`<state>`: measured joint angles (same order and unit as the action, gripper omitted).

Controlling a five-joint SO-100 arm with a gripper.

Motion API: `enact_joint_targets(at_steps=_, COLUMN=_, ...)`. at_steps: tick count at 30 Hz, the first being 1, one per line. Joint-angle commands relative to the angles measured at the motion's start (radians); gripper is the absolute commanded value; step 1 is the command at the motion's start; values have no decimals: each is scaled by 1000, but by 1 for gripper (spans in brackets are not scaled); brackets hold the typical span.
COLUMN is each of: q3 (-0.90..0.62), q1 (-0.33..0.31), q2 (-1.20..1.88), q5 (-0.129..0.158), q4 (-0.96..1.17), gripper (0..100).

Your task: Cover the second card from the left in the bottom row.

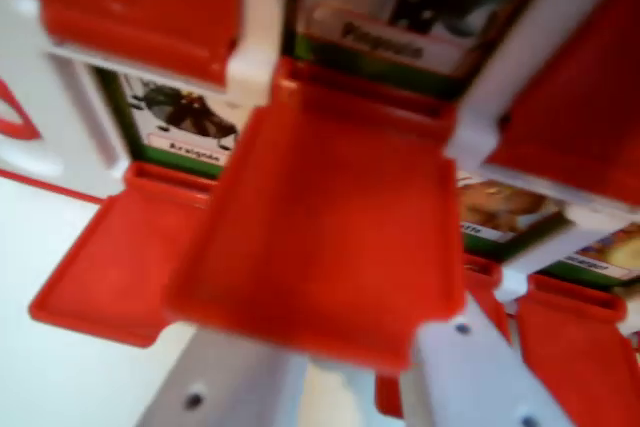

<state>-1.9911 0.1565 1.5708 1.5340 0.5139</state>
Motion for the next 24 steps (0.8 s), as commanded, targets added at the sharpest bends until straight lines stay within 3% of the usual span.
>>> enact_joint_targets(at_steps=1, q3=94, q1=-6, q2=29, q5=17, q4=-17, gripper=0)
enact_joint_targets(at_steps=7, q3=43, q1=-26, q2=192, q5=37, q4=44, gripper=0)
enact_joint_targets(at_steps=13, q3=-179, q1=-80, q2=698, q5=103, q4=181, gripper=0)
enact_joint_targets(at_steps=15, q3=-161, q1=-120, q2=802, q5=91, q4=284, gripper=0)
enact_joint_targets(at_steps=20, q3=-319, q1=-196, q2=1213, q5=156, q4=440, gripper=0)
enact_joint_targets(at_steps=22, q3=-374, q1=-212, q2=1381, q5=161, q4=535, gripper=0)
enact_joint_targets(at_steps=24, q3=-380, q1=-198, q2=1532, q5=144, q4=683, gripper=0)
